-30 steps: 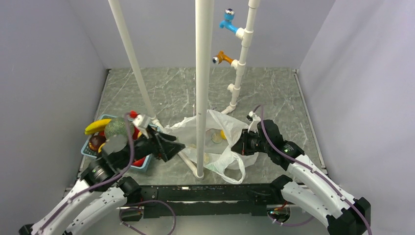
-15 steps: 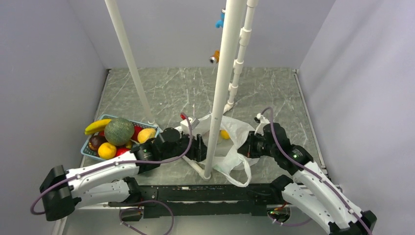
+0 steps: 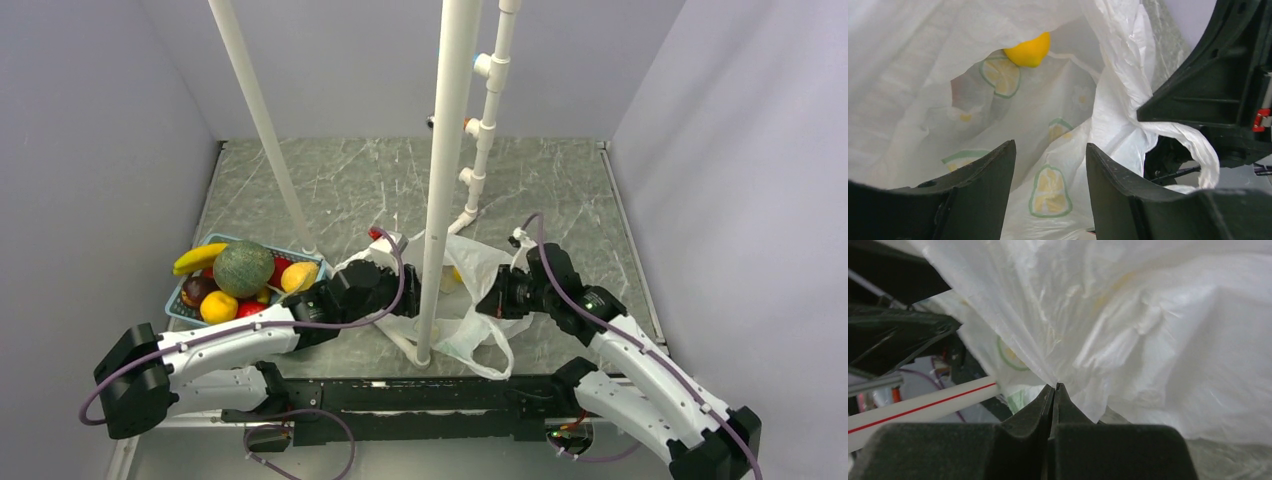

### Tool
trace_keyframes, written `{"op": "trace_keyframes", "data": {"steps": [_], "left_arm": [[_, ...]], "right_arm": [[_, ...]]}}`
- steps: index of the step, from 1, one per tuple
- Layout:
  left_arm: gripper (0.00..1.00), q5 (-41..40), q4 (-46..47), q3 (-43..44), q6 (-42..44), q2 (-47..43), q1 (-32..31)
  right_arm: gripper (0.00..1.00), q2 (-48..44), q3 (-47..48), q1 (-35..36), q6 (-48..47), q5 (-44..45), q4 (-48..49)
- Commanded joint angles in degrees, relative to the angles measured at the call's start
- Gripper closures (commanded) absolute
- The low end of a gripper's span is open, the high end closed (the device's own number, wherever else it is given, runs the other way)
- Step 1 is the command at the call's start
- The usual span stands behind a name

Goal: Take the fake fruits out of the plastic bag
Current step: Take out the fake fruit from the plastic bag.

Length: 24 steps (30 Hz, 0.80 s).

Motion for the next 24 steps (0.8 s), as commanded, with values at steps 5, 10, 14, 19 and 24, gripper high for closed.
{"op": "trace_keyframes", "data": {"steps": [5, 10, 14, 19, 24], "left_arm": [[0.40, 0.9, 4.7, -0.6, 0.7, 2.0, 4.4], [0.39, 2.8, 7.1, 2.1, 1.5, 6.2, 4.4], [0.39, 2.5, 8.8, 3.4, 1.2, 8.2, 3.7], [0.31, 2.2, 8.8, 4.5, 2.0, 9.2, 3.4], [0.27, 0.9, 7.2, 5.2, 1.8, 9.0, 3.3]], "right_arm": [[1.00, 5.4, 1.2, 0.1, 2.0, -17.0, 18.7], [1.00, 6.8, 0.3, 0.1, 5.4, -25.4, 26.7], [1.00, 2.9, 0.8, 0.1, 2.0, -24.1, 21.6], [1.00, -3.6, 2.6, 0.1, -4.2, -13.7, 8.3], [1.00, -3.8, 2.0, 0.2, 0.0, -17.5, 17.1]]}}
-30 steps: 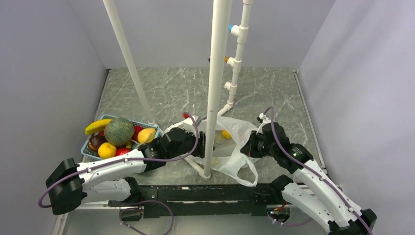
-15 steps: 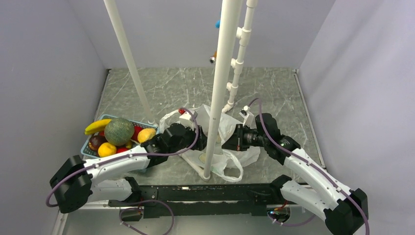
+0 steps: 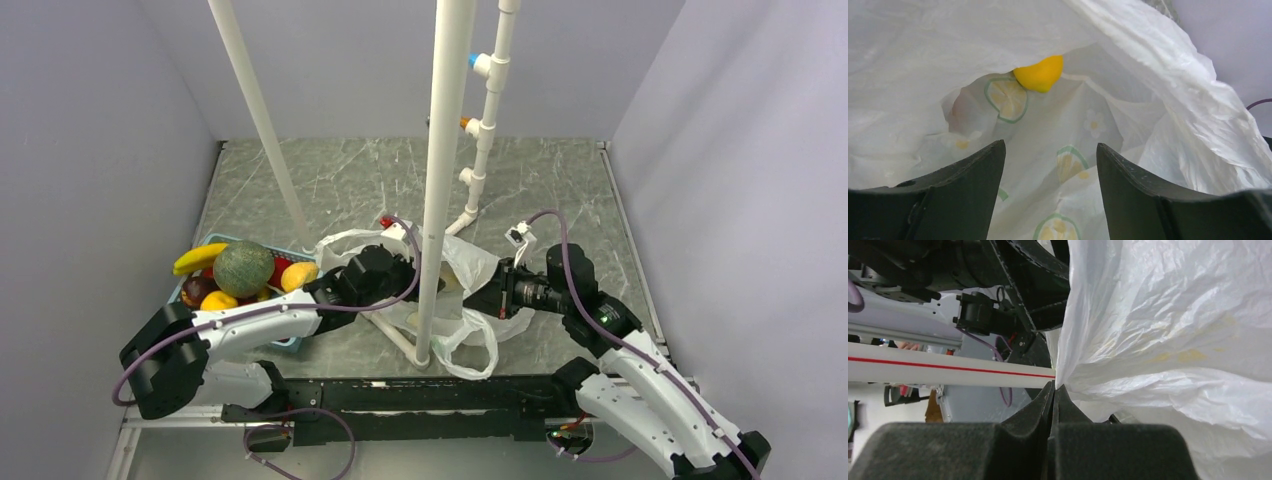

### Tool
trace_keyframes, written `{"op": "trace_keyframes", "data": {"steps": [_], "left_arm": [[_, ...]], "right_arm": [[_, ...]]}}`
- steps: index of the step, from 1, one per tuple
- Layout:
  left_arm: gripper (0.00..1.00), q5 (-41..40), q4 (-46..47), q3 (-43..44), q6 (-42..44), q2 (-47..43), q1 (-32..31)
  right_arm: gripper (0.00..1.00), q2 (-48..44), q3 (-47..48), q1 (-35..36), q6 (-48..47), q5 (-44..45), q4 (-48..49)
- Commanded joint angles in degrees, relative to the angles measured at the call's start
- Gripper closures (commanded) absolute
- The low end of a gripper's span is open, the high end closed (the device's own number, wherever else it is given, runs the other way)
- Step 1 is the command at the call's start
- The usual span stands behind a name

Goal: Take the fake fruits out of the plastic bag
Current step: Take out the fake fruit from the plastic bag.

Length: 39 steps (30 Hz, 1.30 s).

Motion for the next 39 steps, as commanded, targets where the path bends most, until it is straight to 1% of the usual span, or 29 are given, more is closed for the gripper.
{"op": "trace_keyframes", "data": {"steps": [1, 4, 6, 10, 13, 16, 18, 21, 26, 31, 35, 39], "left_arm": [[0.26, -1.9, 2.1, 0.9, 0.5, -2.0, -0.1], [0.25, -2.9, -0.4, 0.6, 0.4, -4.8, 0.3], [0.24, -3.9, -2.5, 0.5, 0.5, -6.7, 0.4], [0.24, -6.7, -5.1, -0.9, 0.0, -10.5, 0.9], [0.23, -6.4, -4.8, -2.0, -0.8, -12.7, 1.2], [0.23, -6.1, -4.9, -1.7, -0.5, -13.2, 1.2], [0.24, -5.1, -4.8, -1.4, -0.5, -12.3, 1.2], [0.24, -1.6, -2.8, -1.2, -0.5, -9.5, 1.1], [0.27, 1.6, 1.5, -0.5, -1.5, -2.8, 1.0], [0.29, 2.3, 0.5, 4.2, 0.0, 5.0, 1.0], [0.26, 2.9, 2.2, 7.3, 1.4, 9.6, 1.0], [0.25, 3.4, 4.5, 10.9, 3.1, 15.2, 0.9]], "right_arm": [[1.00, 2.9, 1.8, 0.1, 2.9, -3.1, 11.0], [1.00, 10.3, 3.0, 0.3, 6.8, -8.0, 21.2], [1.00, 14.5, 5.8, 1.3, 8.0, -9.7, 26.0], [1.00, 21.3, 14.0, 4.8, 5.4, -10.4, 25.9], [1.00, 22.0, 16.0, 5.6, 8.3, -13.0, 29.2], [1.00, 18.2, 14.5, 5.7, 8.8, -11.6, 28.1], [1.00, 14.3, 12.5, 5.7, 6.7, -7.8, 24.0], [1.00, 9.6, 9.3, 5.5, 2.4, -0.4, 13.5], [1.00, 3.4, 1.8, 4.3, 2.0, 6.3, 6.8], [1.00, -1.2, 0.1, 4.3, 1.0, 16.2, -4.0], [1.00, -3.2, -1.1, 4.4, -0.2, 18.9, -8.8], [1.00, -4.4, -1.7, 4.4, 0.8, 19.3, -9.2]]}}
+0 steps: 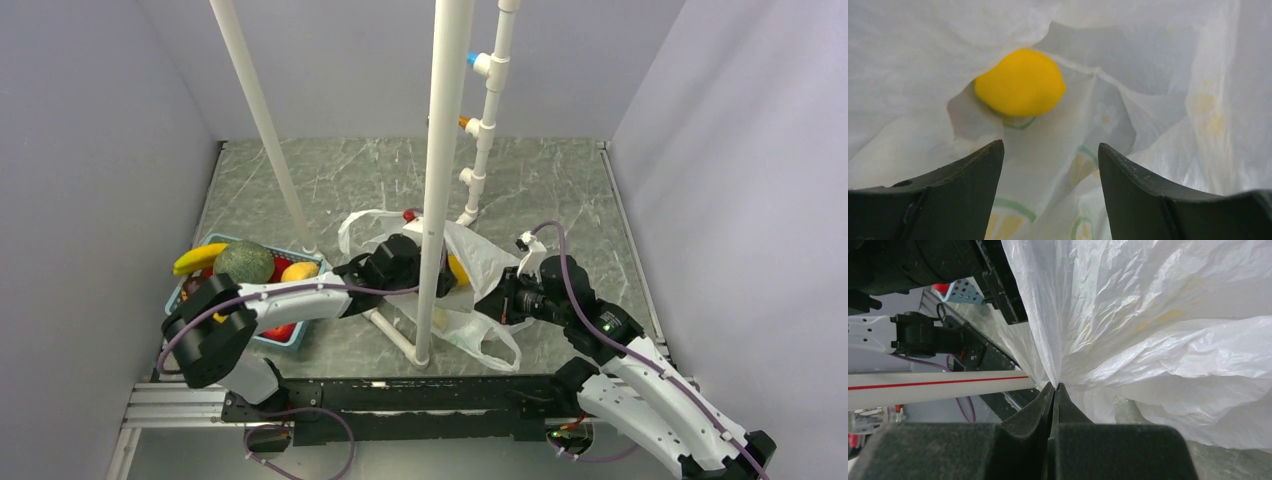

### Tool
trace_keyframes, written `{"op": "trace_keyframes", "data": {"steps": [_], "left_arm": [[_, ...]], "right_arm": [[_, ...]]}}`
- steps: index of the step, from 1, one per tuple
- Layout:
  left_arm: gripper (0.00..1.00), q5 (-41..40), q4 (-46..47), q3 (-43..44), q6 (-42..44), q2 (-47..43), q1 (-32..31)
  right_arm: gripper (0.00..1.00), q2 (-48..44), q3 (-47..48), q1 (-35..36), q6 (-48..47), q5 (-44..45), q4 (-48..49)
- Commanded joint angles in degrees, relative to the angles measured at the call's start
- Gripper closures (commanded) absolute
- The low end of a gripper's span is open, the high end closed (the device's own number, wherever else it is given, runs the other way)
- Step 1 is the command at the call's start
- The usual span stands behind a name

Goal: Take the fake fruits out of the plastic bag
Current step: Take out the fake fruit from the plastic bag.

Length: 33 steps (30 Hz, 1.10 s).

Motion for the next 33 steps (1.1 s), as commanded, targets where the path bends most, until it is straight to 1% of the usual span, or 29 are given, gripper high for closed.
{"op": "trace_keyframes", "data": {"steps": [1, 3, 8, 9, 10, 11, 14, 19, 23, 28, 30, 31, 33], "left_arm": [[0.25, 1.0, 5.7, 5.3, 2.7, 4.9, -0.2], [0.24, -0.4, 5.8, 7.2, 2.7, 7.1, -0.4], [0.18, -7.0, 2.8, 12.7, 4.4, 12.2, -1.3], [0.16, -8.3, 1.8, 13.9, 4.5, 13.3, -1.5], [0.11, -9.4, 0.8, 15.3, 4.5, 14.4, -1.6], [0.10, -10.7, -0.6, 16.7, 4.0, 15.7, -1.8], [0.09, -11.0, -2.3, 19.5, 2.8, 19.2, -2.1], [0.09, -8.7, -0.3, 20.6, -0.1, 23.9, -2.5], [0.11, -8.1, -0.6, 22.8, -0.9, 27.3, -3.3], [0.21, -7.0, -0.2, 24.7, -1.9, 30.9, -3.3], [0.28, -6.2, 0.2, 24.9, -1.8, 31.4, -3.3], [0.30, -5.9, 0.3, 25.0, -1.9, 31.5, -3.3], [0.30, -5.2, 0.6, 24.8, -1.9, 31.4, -3.2]], "right_arm": [[1.00, -1.4, -0.7, -0.1, 0.0, 3.1, -2.3], [1.00, -1.3, -0.9, -0.1, 0.6, 2.5, -1.7], [1.00, -0.5, -0.6, -0.1, 0.4, 2.2, -1.2], [1.00, -0.5, -0.5, -0.1, 0.3, 2.3, -1.3], [1.00, -0.5, -0.5, -0.1, 0.3, 2.3, -1.4], [1.00, -0.6, -0.3, 0.0, 0.3, 2.4, -1.4], [1.00, -0.6, -0.2, -0.1, 0.1, 2.6, -1.4], [1.00, -0.5, -0.4, -0.1, 0.0, 2.5, -1.6], [1.00, -0.6, -0.8, -0.1, 0.0, 2.5, -1.6], [1.00, -0.4, -0.5, -0.1, -0.1, 2.3, -1.7], [1.00, -0.6, -0.5, -0.1, -0.2, 2.6, -2.0], [1.00, -0.8, -0.5, -0.1, -0.2, 2.7, -2.1], [1.00, -1.0, -0.8, -0.2, 0.0, 2.7, -2.1]]}}
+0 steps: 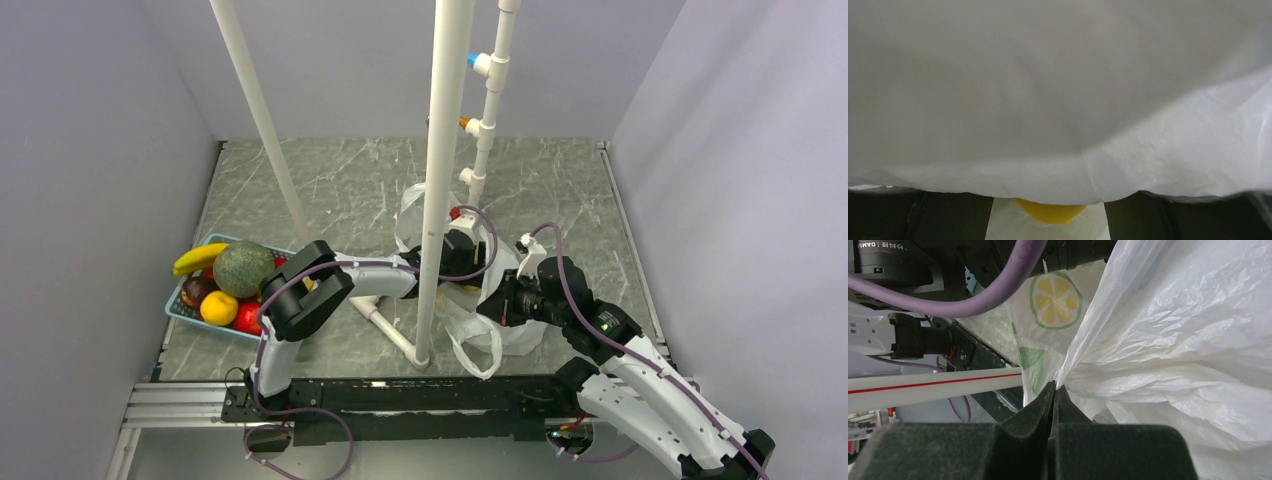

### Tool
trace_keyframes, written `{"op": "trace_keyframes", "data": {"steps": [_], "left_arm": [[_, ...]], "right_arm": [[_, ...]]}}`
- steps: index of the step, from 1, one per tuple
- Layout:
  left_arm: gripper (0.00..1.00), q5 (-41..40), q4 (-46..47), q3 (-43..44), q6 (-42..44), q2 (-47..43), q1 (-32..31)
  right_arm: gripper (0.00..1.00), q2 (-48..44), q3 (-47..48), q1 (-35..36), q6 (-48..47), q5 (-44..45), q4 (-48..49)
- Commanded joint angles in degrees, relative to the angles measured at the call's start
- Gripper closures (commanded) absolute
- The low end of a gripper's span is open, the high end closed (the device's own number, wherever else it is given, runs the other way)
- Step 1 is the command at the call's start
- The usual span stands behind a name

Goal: Take the fake fruits out of the plastic bag
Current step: Take out the fake fruit from the plastic bag.

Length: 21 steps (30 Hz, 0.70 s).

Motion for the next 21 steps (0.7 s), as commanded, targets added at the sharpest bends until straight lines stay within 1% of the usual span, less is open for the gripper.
{"op": "trace_keyframes", "data": {"steps": [1, 3, 6, 9, 12, 14, 15, 17, 19, 21], "left_arm": [[0.33, 2.1, -0.3, 0.6, 0.1, 0.4, 0.0], [0.46, 3.2, -0.3, -0.2, 0.4, -1.0, 0.3], [0.63, 4.5, -1.3, -2.0, 1.7, -5.4, 0.9], [0.67, 6.4, -4.3, -4.3, 2.2, -12.0, 1.9], [0.70, 11.4, -6.1, -7.3, 1.6, -17.9, 3.8], [0.72, 16.6, -6.3, -9.5, 0.7, -21.7, 5.3], [0.73, 20.2, -5.2, -10.8, 0.3, -23.1, 6.2], [0.78, 29.3, -4.4, -12.5, -0.6, -25.7, 8.0], [0.80, 33.9, -5.3, -13.8, -0.1, -28.4, 8.5], [0.81, 36.2, -7.1, -15.1, 1.1, -31.9, 8.4]], "right_arm": [[1.00, -0.7, -0.1, -0.1, -0.1, 0.5, 0.1], [1.00, -0.7, -0.1, -0.1, -0.1, 0.6, -0.1], [1.00, -0.9, -0.3, -0.1, -0.1, 1.0, 0.0], [1.00, -0.9, -0.7, -0.1, 0.4, 1.6, 0.6], [1.00, -1.0, -1.0, -0.1, 1.5, 4.0, 0.7], [1.00, -1.0, -1.4, -0.1, 2.6, 6.0, 1.0], [1.00, -0.8, -1.5, -0.1, 3.3, 7.2, 1.1], [1.00, -0.1, -1.8, -0.1, 4.7, 9.4, 1.6], [1.00, 0.5, -1.8, -0.1, 5.8, 11.1, 1.8], [1.00, 1.1, -1.4, -0.1, 6.8, 12.9, 1.8]]}}
